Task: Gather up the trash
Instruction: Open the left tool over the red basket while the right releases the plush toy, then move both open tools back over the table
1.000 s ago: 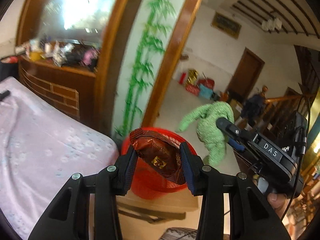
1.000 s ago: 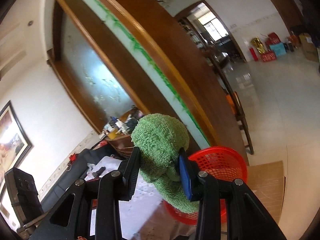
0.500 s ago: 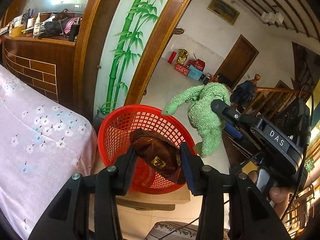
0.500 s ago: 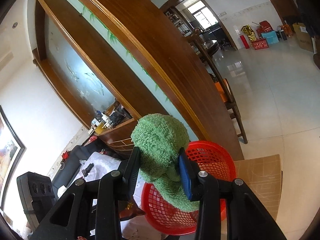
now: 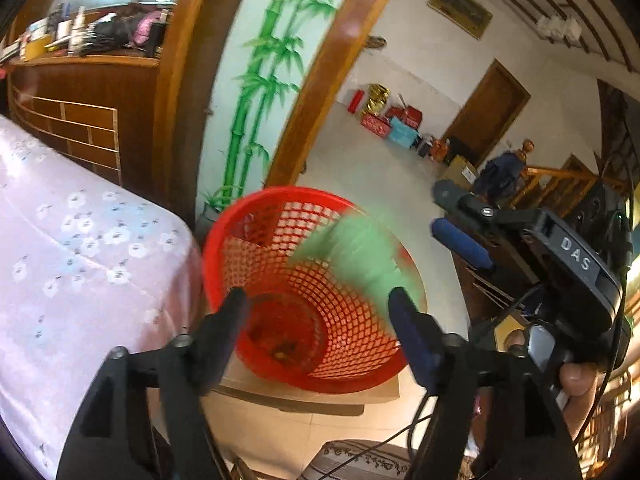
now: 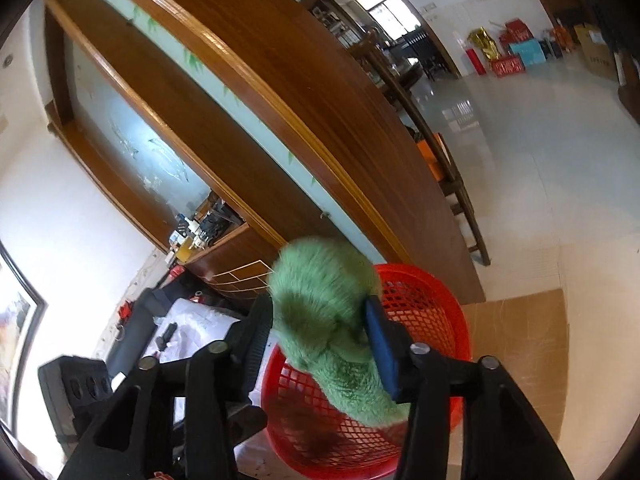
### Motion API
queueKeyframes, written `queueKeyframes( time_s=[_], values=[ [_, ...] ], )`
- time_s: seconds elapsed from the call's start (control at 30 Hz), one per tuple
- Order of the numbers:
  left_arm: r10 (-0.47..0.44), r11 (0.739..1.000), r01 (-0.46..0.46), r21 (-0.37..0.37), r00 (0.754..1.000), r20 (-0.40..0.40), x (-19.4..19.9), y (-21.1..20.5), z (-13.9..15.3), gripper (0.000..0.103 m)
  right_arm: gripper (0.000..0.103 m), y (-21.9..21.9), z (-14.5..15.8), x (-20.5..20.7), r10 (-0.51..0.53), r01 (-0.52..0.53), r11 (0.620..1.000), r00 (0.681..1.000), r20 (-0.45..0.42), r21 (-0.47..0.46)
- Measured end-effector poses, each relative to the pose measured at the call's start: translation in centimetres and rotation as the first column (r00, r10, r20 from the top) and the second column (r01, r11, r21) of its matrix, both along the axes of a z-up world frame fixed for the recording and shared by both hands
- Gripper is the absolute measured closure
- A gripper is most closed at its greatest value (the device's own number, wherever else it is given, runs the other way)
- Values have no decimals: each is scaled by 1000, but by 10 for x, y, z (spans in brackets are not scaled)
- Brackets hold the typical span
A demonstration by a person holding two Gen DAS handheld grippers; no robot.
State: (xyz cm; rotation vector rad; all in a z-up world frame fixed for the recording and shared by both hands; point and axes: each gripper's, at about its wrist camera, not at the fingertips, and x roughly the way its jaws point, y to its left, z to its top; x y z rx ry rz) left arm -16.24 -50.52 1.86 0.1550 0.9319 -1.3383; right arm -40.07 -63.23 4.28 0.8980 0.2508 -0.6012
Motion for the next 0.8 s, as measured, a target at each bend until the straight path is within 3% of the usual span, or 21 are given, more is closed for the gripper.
queueKeyframes(
  time_s=[0.13,0.2,0.33,0.4,0.47,0.6,0.8],
  values=[
    [81,996,-80,-37,997,21,12,34,19,30,39,11,18,0,8,-7,999,1000,21,-49],
    [139,989,-135,-67,989,54,16,63,34,24,32,21,29,3,23,-19,996,999,42,-86],
    [283,956,-264,-129,945,162,22,134,66,18,17,60,62,18,98,-74,975,990,106,-208],
    [369,928,-344,-141,899,235,24,170,77,17,11,81,75,31,161,-123,960,978,134,-253],
    [466,885,-437,-160,838,286,29,216,84,17,8,105,88,47,222,-171,938,965,142,-302],
    [592,805,-566,-178,751,293,41,287,90,17,4,154,110,85,318,-250,881,941,112,-402],
    [755,645,-741,-186,581,303,57,385,94,17,1,225,128,130,431,-328,777,899,75,-537]
  ],
)
